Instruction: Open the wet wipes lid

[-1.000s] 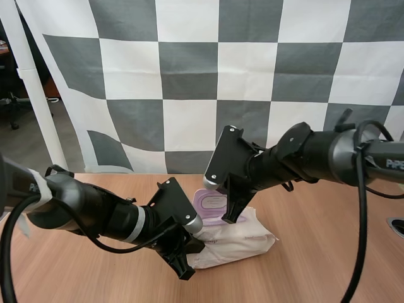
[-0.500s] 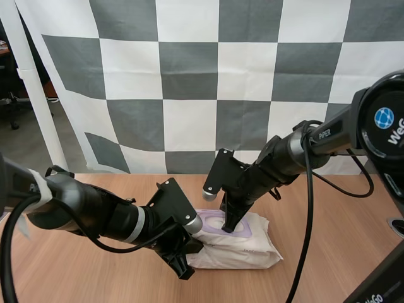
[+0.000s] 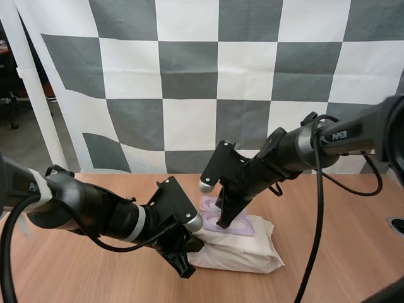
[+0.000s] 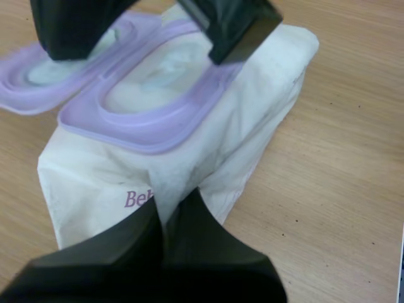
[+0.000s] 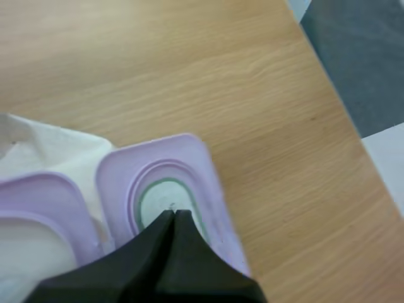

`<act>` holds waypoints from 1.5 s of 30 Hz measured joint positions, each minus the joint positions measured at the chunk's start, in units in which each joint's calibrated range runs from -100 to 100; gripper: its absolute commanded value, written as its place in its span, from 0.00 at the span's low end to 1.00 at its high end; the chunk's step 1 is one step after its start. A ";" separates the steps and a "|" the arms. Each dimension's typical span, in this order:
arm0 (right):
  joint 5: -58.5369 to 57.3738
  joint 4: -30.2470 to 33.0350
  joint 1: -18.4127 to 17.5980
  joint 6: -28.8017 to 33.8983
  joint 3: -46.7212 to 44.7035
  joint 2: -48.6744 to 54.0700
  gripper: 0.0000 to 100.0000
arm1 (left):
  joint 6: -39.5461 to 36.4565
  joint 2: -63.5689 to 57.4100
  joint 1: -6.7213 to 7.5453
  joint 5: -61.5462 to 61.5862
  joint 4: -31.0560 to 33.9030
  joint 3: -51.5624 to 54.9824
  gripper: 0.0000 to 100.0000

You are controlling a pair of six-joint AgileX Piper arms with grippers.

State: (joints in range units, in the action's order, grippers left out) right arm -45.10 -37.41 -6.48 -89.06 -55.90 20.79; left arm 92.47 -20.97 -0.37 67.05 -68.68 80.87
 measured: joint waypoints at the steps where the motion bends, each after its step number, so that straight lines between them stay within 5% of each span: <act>1: -0.84 1.50 0.00 1.54 0.00 1.60 0.00 | 0.00 0.00 0.00 0.00 0.00 0.00 0.00; 5: -5.40 8.10 0.00 7.45 0.33 9.58 0.00 | 0.00 0.00 0.00 0.00 0.10 0.00 0.02; 7: -9.29 11.30 0.66 10.21 2.04 13.16 0.00 | 0.00 0.00 0.00 0.00 0.51 0.00 0.18; 11: -19.42 16.09 2.08 16.17 5.13 20.73 0.00 | 0.00 0.00 0.00 2.03 1.65 -0.15 0.94; 12: -21.95 16.31 2.08 17.71 5.56 22.72 0.00 | 0.00 0.00 0.00 2.65 1.81 -0.15 1.00; 23: -25.56 16.35 2.08 33.80 12.58 43.87 0.00 | -0.23 -11.11 -0.03 12.18 8.70 -7.65 1.00; 32: -25.38 16.10 2.08 40.11 12.58 57.76 0.00 | -10.80 -23.81 -0.03 23.79 11.16 -17.41 1.00; 36: -23.39 15.08 2.08 43.74 12.58 62.50 0.00 | -18.09 -33.35 -0.03 30.73 11.16 -25.41 0.49; 37: -22.52 15.08 2.08 44.34 12.58 62.90 0.00 | -20.76 -36.75 -0.03 31.65 11.17 -28.01 0.26; 39: -20.45 15.33 2.08 44.81 12.58 63.88 0.00 | -25.13 -42.04 -0.03 30.04 11.05 -31.15 0.00; 45: -18.64 15.44 2.08 45.04 12.58 64.83 0.00 | -27.36 -44.94 -0.03 27.66 11.05 -31.95 0.00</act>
State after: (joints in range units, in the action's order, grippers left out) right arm -63.74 -21.97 -4.40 -44.02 -43.32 85.62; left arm 65.10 -65.91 -0.40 94.70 -57.63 48.92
